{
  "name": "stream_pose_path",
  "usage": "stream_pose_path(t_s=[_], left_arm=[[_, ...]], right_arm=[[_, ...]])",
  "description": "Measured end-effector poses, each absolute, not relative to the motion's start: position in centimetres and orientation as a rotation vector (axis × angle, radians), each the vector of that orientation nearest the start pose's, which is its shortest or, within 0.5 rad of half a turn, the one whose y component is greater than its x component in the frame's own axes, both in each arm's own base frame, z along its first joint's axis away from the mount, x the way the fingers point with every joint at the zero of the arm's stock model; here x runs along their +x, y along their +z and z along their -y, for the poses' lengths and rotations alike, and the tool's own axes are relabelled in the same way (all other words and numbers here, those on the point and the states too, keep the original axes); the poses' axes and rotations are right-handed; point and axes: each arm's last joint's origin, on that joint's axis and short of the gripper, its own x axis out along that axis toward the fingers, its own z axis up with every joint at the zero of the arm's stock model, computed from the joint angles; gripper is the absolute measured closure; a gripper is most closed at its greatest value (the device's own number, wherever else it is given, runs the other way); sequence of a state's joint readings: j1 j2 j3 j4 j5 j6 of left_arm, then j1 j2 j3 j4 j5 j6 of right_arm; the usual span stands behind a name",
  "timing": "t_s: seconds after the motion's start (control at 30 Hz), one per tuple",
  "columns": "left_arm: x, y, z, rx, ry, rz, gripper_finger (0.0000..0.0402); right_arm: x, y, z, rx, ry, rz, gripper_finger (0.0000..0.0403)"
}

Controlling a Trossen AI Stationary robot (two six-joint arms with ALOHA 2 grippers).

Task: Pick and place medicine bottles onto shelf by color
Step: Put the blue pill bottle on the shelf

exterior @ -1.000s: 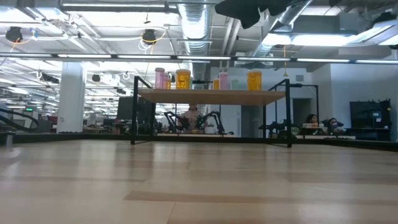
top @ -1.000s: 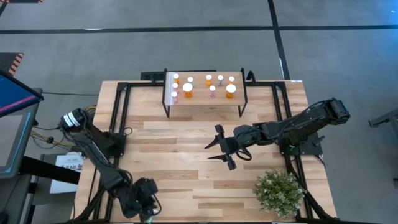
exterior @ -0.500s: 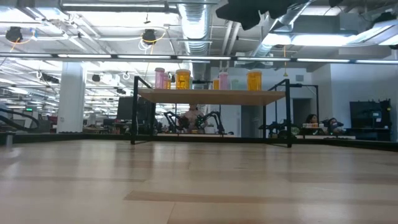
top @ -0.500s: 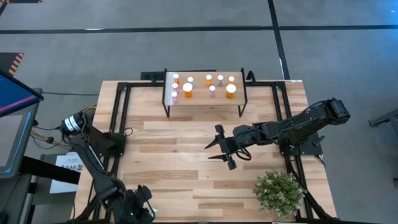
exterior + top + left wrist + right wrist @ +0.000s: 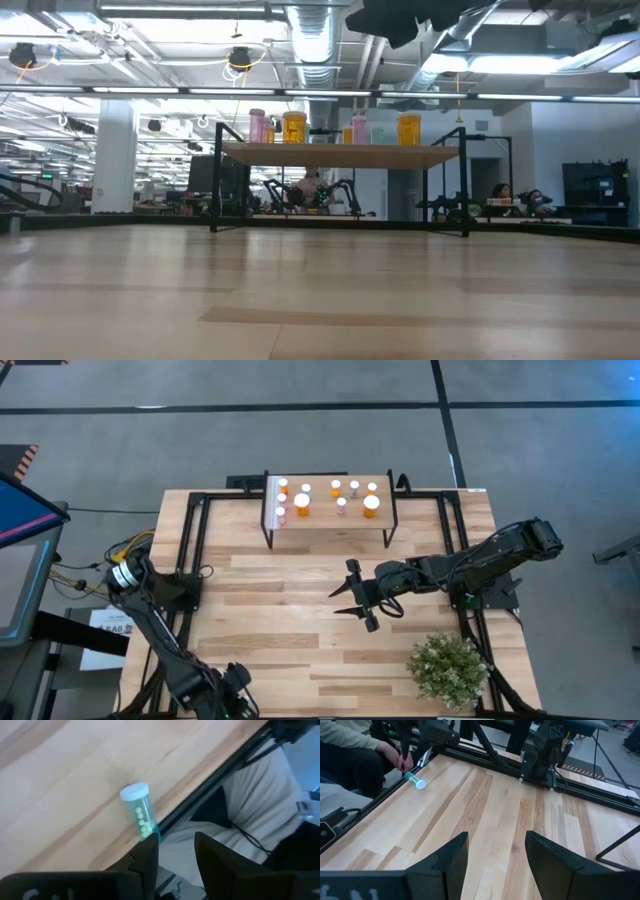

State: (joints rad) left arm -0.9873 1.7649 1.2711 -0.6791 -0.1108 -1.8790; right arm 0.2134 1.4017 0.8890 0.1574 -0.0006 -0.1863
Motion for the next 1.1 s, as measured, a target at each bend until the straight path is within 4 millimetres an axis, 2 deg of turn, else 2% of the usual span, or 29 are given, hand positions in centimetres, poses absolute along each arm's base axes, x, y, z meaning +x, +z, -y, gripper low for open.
stream_pose_path(t_s=[0.1,0.3,0.63,0.73,0.97,1.1], left_arm=[[19.7,20.5,29.2,-0.963,0.408,-1.269,0.029],[20.1,20.5,29.5,-0.876,0.312,-1.195,0.029],[20.1,20.5,29.6,-0.942,0.34,-1.219,0.0285],[19.8,20.4,29.8,-0.932,0.336,-1.215,0.0263],[19.7,19.1,29.7,-0.928,0.427,-1.233,0.0182],[20.0,18.1,30.3,-0.949,0.422,-1.251,0.0165]], right_arm=[[30.2,26.2,-6.6,-0.22,0.244,-0.332,0.0186],[30.2,26.2,-6.5,-0.22,0.243,-0.333,0.0186],[30.2,26.2,-6.5,-0.219,0.243,-0.336,0.0186],[30.2,26.2,-6.5,-0.219,0.243,-0.336,0.0186],[30.2,26.2,-6.5,-0.216,0.242,-0.338,0.0186],[30.3,26.2,-6.3,-0.194,0.232,-0.339,0.0186]])
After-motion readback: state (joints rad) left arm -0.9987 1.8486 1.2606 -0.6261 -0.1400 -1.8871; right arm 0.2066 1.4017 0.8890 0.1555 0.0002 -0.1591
